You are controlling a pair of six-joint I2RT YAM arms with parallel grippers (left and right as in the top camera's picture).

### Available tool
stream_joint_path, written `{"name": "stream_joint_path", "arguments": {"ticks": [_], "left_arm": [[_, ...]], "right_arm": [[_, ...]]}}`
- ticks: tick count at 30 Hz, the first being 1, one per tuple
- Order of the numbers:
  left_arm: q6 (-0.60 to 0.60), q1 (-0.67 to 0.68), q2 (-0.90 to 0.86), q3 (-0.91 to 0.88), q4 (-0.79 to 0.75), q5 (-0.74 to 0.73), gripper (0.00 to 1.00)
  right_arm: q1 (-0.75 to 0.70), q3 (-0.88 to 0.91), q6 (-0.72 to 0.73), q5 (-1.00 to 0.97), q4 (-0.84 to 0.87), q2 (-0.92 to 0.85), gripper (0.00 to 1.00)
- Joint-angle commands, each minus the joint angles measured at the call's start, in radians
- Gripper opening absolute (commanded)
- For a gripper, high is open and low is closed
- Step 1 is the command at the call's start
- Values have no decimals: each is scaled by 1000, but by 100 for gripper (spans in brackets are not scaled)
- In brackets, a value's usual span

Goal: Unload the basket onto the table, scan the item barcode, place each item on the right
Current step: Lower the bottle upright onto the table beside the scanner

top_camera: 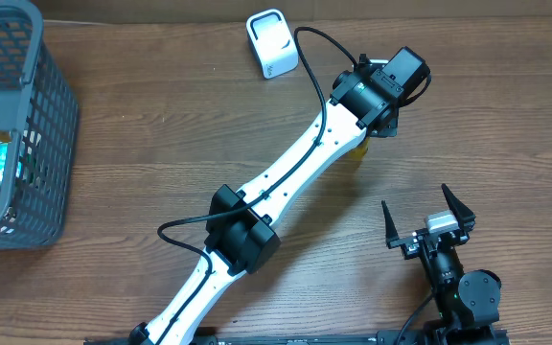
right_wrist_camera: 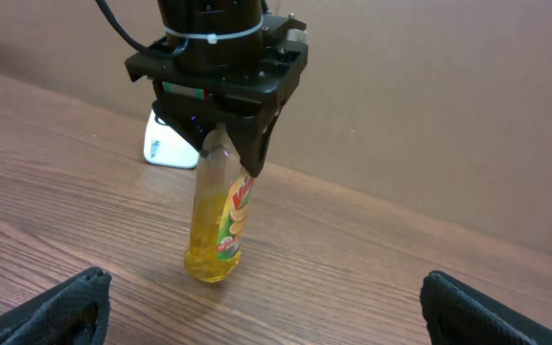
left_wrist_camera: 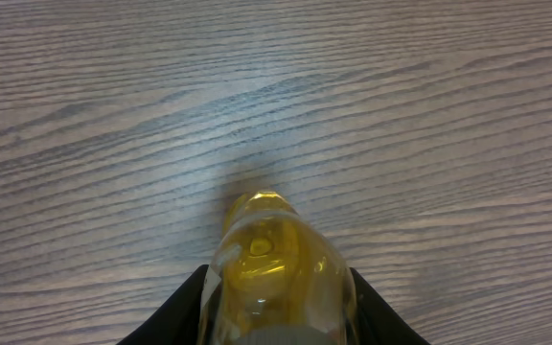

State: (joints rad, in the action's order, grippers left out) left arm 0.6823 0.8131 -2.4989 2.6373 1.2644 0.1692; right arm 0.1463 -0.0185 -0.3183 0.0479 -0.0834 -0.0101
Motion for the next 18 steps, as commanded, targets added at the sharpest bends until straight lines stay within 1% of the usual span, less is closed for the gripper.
{"name": "stream_joint_path", "arguments": {"ticks": [1, 5, 6, 8, 18], "left_arm": [[21, 7, 0, 0, -1, 25, 14], [21, 7, 0, 0, -1, 25, 16], [21, 7, 0, 0, -1, 25, 19], [21, 7, 0, 0, -1, 25, 21], [21, 5, 0, 0, -2, 31, 21]], "right_arm": [[4, 11, 4, -2, 3, 7, 100], [4, 11, 4, -2, 3, 7, 100], [4, 11, 4, -2, 3, 7, 100], [4, 11, 4, -2, 3, 7, 100], [4, 11, 4, -2, 3, 7, 100]]}}
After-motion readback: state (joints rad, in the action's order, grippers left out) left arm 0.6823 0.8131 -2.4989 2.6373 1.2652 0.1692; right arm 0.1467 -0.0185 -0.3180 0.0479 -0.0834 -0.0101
